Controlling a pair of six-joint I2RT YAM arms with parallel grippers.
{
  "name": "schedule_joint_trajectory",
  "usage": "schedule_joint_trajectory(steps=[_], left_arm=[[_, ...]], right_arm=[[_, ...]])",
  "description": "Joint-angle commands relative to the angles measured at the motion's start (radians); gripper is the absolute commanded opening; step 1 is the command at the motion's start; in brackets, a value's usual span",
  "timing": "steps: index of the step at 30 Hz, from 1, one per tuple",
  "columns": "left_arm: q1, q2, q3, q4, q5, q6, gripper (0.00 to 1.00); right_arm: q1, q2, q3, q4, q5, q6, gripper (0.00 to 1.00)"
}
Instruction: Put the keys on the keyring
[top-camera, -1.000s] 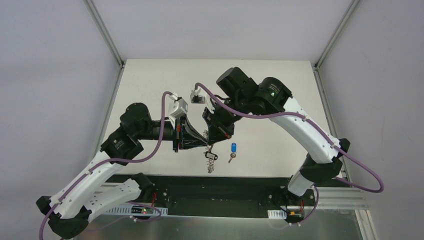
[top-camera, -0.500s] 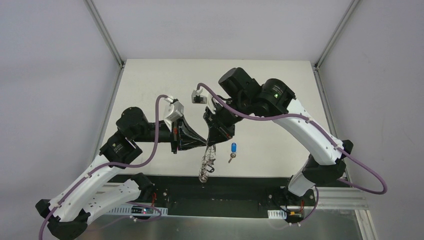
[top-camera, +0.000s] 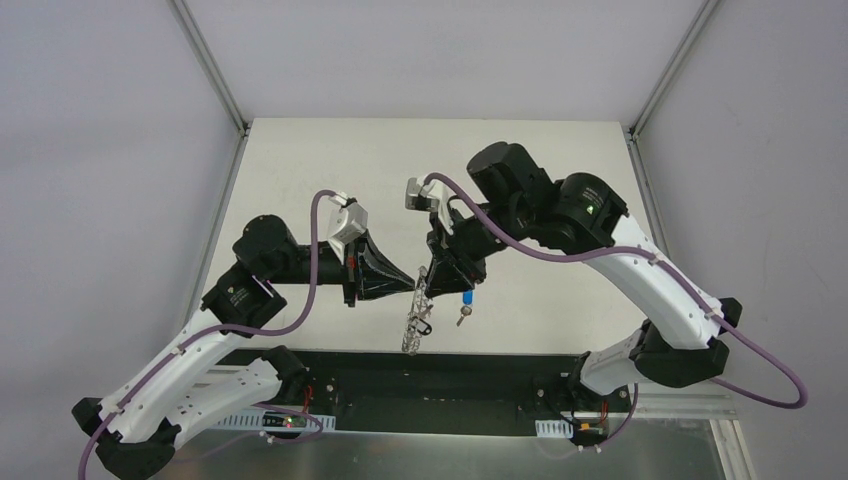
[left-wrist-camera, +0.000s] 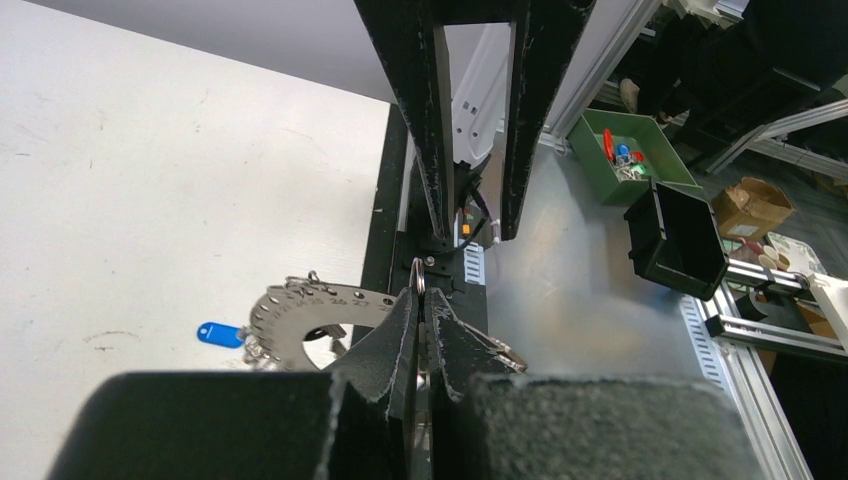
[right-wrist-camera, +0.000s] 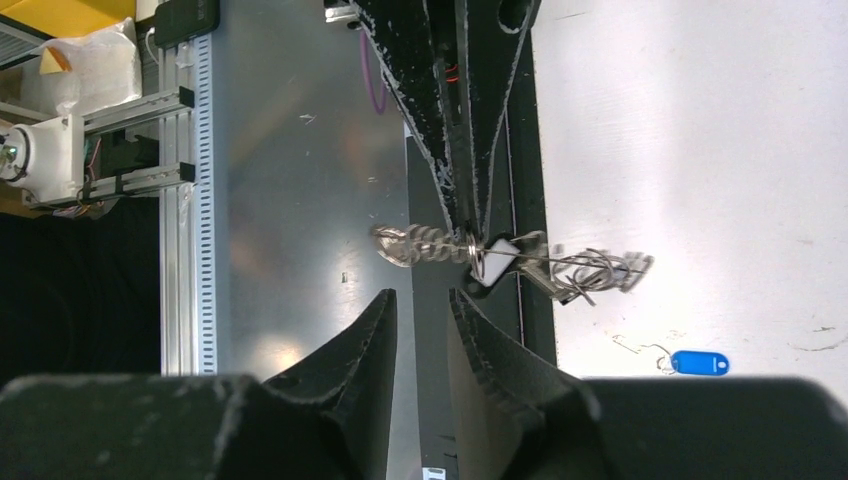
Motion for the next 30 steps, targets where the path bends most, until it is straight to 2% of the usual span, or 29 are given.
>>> schedule_joint_trajectory(steps=[1, 4, 7, 12, 21, 30], left_arm=[[0.002, -0.029, 0.001, 0.108, -0.002, -0.027, 0.0], [0.002, -0.044, -0.007, 0.138, -0.024, -0.046, 0.0], [0.002, -0.069, -0.02, 0.185, -0.042, -0.07, 0.0], [0.002, -0.094, -0.05, 0.267, -0.075, -0.111, 0.0], [0.003, -0.109, -0.126, 0.481, -0.142, -0.207, 0.0], [0.002, -0.114, -0.16, 0.598, -0.155, -0.247, 0.0]], right_arm=[[0.007, -0.078, -0.087, 0.12, 0.045, 0.018, 0.29], [0.007, -0.168, -0.247, 0.287, 0.079, 0.056, 0.3], [0.007, -0.299, -0.437, 0.515, 0.128, 0.076, 0.32], [0.008, -0.494, -0.746, 0.921, 0.121, 0.098, 0.37], [0.05, -0.545, -0.897, 1.235, 0.181, 0.088, 0.35], [0.063, -0.539, -0.906, 1.302, 0.195, 0.047, 0.33]])
